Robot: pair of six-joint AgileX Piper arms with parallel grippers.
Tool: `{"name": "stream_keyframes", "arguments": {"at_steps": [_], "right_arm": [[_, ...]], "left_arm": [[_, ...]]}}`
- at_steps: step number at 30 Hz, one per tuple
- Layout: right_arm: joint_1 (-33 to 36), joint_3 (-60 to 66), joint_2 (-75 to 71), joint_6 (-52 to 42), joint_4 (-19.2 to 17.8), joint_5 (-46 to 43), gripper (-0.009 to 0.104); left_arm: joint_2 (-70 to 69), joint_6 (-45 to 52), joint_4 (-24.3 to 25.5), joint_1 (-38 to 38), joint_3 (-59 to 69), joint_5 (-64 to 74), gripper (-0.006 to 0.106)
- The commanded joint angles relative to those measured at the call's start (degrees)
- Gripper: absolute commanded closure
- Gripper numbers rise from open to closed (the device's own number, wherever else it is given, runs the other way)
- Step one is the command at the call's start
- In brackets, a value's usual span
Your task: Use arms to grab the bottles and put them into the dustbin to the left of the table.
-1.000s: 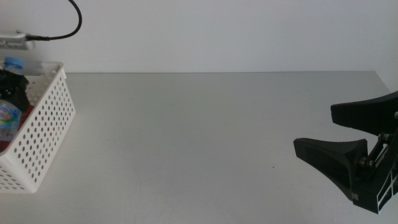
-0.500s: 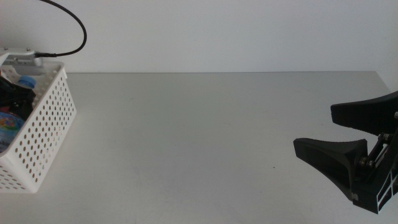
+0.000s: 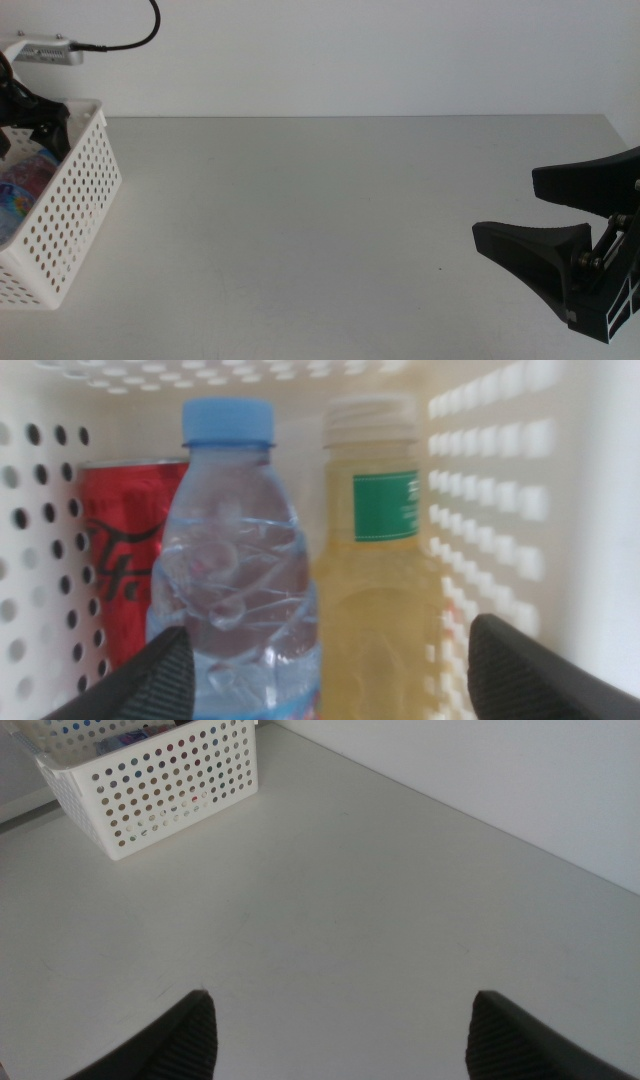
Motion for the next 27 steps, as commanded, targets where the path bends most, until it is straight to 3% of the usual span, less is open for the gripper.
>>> {"name": "stream_keyframes", "arguments": {"at_steps": [1,7,12,18,22,27], "right_arm": [[-0.15,-1.90,-0.18,-0.46,-0.12,-4.09,0.031],[-0.15,-1.90,-0.18,-0.46,-0.12,-4.09,0.031],[-0.15,-1.90,-0.18,-0.46,-0.12,-4.09,0.031],[-0.15,-1.90,-0.18,-0.46,-0.12,-4.09,0.031],[-0.15,-1.90,-0.18,-0.46,-0.12,-4.09,0.031],[-0.15,-1.90,-0.18,-0.46,-0.12,-4.09,0.031]], "left_arm": [[-6.11,-2.55,-0.99,-0.23,-1.99,5.23,0.007],[-17.41,-4.06,-6.34,-0.90,-0.79,4.56,0.007],[-26.67,2.11,-9.93,-1.18,-0.84,2.66,0.007],[-36.09,2.10,-10.98,-1.18,-0.19,5.08,0.007],[-44.58,1.98,-10.54,-4.32,7.26,0.67,0.007],[-57.23,1.73,-8.42,-13.21,24.73,-15.76,0.007]]}}
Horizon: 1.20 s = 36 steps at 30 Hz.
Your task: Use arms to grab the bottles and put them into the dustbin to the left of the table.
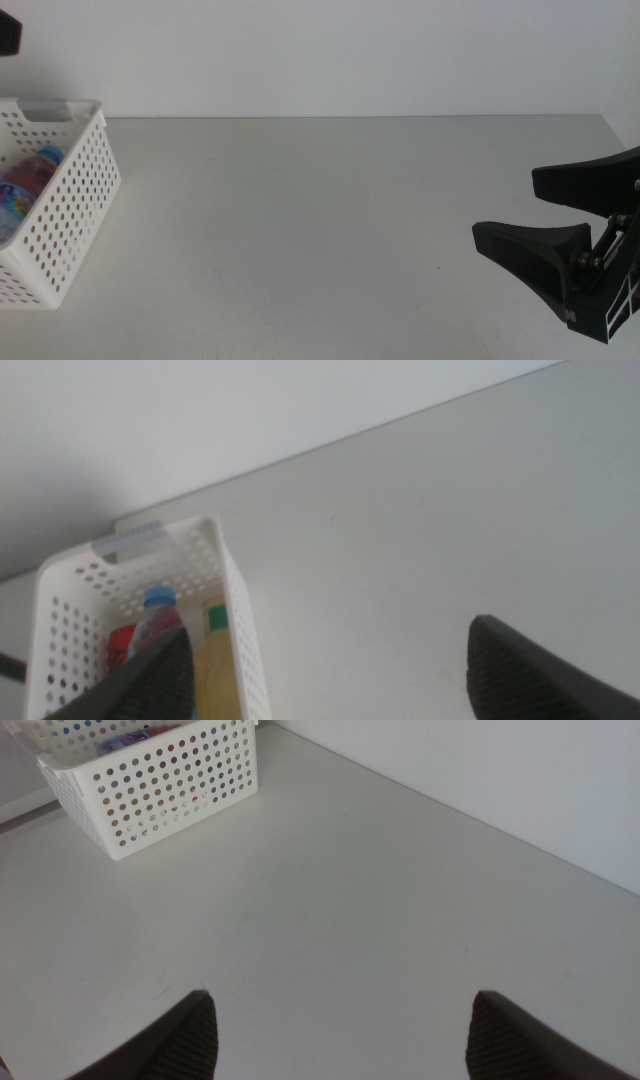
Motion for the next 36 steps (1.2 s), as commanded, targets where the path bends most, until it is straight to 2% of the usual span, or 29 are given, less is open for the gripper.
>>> {"name": "stream_keyframes", "arguments": {"at_steps": [1,5,9,22,25,29,36], "right_arm": [[-0.15,-1.90,-0.18,-0.46,-0.12,-4.09,0.031],[-0.15,-1.90,-0.18,-0.46,-0.12,-4.09,0.031],[-0.15,-1.90,-0.18,-0.46,-0.12,-4.09,0.031],[-0.15,-1.77,-0.18,-0.47,-0.12,-4.08,0.031],[-0.48,-0.02,-0.50,-0.47,-0.58,-6.88,0.031],[-5.33,4.50,-2.60,-0.47,-0.63,-13.05,0.031],[-22.33,16.08,-11.42,-0.47,-3.29,-13.16,0.031]], "left_arm": [[-5.90,-0.56,1.47,-3.86,6.56,-11.42,0.007],[-12.14,-5.15,6.95,-8.85,15.89,-19.85,0.007],[-15.71,-12.57,11.65,-9.97,19.50,-20.18,0.007],[-15.78,-14.51,11.95,-9.97,21.12,-20.92,0.007],[-16.27,-14.51,11.95,-9.97,22.75,-22.08,0.007],[-20.99,-14.51,11.59,-9.97,29.71,-29.24,0.007],[-32.33,-14.51,11.44,-9.97,47.37,-47.65,0.007]]}}
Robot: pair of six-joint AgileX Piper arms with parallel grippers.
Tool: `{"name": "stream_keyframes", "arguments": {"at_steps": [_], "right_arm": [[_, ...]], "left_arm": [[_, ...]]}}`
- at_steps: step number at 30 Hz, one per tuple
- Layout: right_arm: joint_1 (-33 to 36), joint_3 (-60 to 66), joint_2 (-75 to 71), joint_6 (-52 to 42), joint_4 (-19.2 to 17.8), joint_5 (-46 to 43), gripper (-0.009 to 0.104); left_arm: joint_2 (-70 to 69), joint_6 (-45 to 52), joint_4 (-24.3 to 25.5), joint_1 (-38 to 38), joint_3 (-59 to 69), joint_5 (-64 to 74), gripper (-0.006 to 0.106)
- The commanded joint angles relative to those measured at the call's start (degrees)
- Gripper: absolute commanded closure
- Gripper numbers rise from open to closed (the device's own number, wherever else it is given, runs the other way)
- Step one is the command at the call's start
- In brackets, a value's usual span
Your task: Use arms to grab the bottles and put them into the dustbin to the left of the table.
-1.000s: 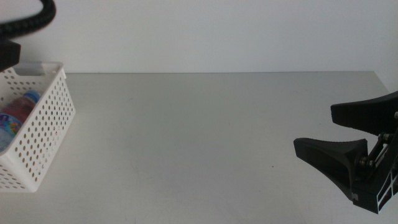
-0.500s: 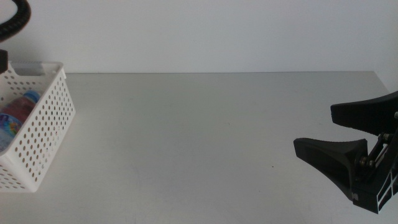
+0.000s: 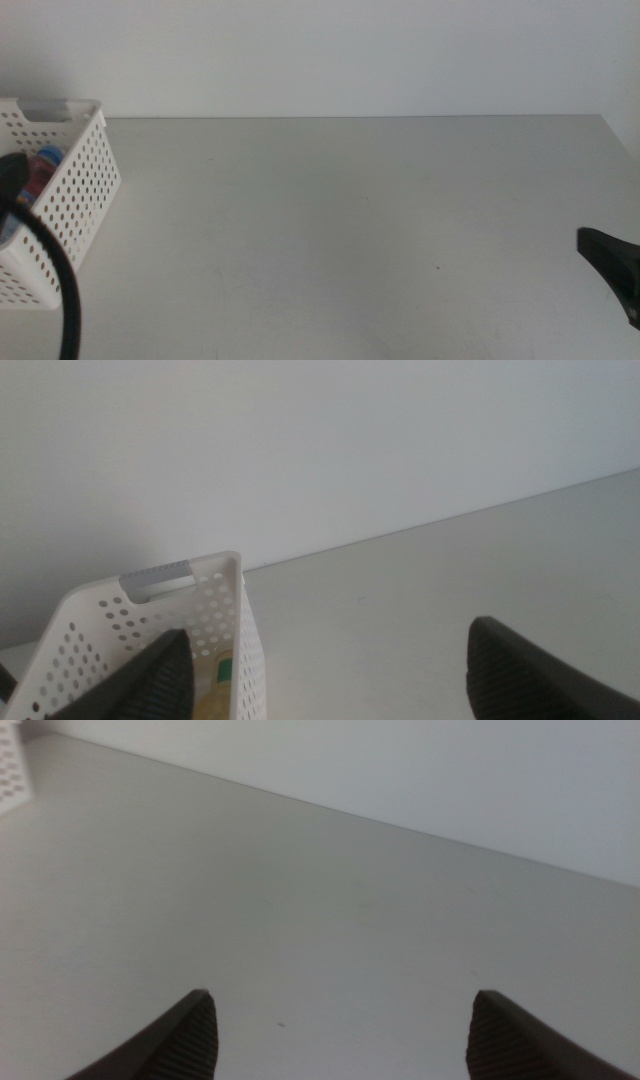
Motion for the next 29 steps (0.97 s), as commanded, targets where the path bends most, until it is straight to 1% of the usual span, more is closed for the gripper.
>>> {"name": "stream_keyframes", "arguments": {"at_steps": [1,4,7,9,12,16,19,24,29], "right_arm": [[-6.03,3.21,-4.59,-0.47,-0.97,-4.09,0.031],[-11.40,10.03,-12.20,-0.47,-1.03,-4.04,0.031],[-15.17,16.26,-20.45,-0.47,-1.44,-3.99,0.031],[-17.13,19.95,-24.89,-0.47,-1.99,-3.99,0.031],[-19.01,24.11,-30.45,-0.47,-2.75,-3.99,0.031],[-20.34,27.95,-34.73,-0.47,-2.69,-4.05,0.031],[-20.39,29.35,-35.84,-0.47,-2.75,-3.31,0.031],[-20.39,29.29,-36.29,-0.47,-3.11,-3.01,0.031],[-20.39,29.29,-36.29,-0.47,-3.11,-2.95,0.031]], "left_arm": [[-3.70,-0.63,-0.87,-0.40,4.47,-10.13,0.007],[-9.65,-0.63,-1.52,-0.40,11.89,-12.38,0.007],[-16.53,-0.63,-2.87,-0.35,19.31,-12.38,0.007],[-21.10,-0.63,-3.77,-0.35,24.46,-12.38,0.007],[-26.83,-0.63,-3.77,-0.35,30.95,-12.38,0.007],[-32.29,-0.63,-3.77,-0.35,36.49,-12.38,0.007],[-32.68,-0.63,-3.77,-0.35,39.30,-13.04,0.007],[-32.68,-0.63,-5.62,-0.35,39.07,-11.15,0.007],[-32.68,-0.63,-5.63,-0.35,39.07,-10.63,0.007]]}}
